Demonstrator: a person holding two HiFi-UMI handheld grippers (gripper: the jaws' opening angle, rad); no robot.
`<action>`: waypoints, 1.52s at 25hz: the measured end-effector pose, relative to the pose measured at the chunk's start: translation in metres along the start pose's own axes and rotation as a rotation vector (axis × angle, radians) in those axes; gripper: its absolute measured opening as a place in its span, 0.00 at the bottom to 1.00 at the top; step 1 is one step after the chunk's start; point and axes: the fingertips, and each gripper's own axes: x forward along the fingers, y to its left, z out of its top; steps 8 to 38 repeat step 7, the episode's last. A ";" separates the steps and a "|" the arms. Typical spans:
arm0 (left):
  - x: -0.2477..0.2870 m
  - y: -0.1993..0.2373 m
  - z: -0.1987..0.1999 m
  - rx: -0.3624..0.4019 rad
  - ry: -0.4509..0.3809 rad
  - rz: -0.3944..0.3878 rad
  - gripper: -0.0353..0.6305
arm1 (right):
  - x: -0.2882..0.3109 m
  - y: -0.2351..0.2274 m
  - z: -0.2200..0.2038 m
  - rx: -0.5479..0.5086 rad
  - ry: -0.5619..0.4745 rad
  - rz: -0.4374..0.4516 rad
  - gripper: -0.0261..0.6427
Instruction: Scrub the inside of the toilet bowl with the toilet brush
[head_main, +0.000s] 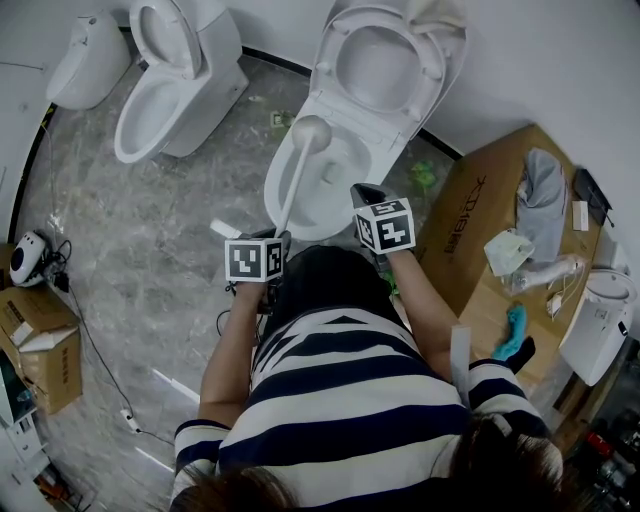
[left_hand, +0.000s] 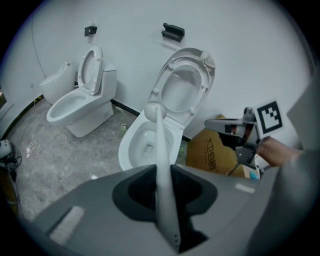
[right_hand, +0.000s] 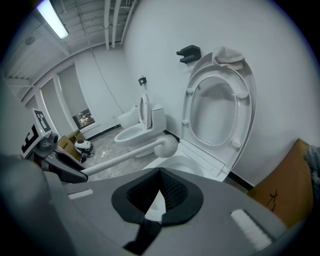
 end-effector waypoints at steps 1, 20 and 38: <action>0.000 0.000 0.000 0.001 0.000 0.001 0.05 | 0.000 -0.001 0.001 0.001 -0.002 0.000 0.03; -0.001 -0.004 -0.001 -0.003 0.000 -0.003 0.05 | -0.003 -0.003 0.000 -0.004 0.001 0.004 0.03; -0.001 -0.004 -0.001 -0.003 0.000 -0.003 0.05 | -0.003 -0.003 0.000 -0.004 0.001 0.004 0.03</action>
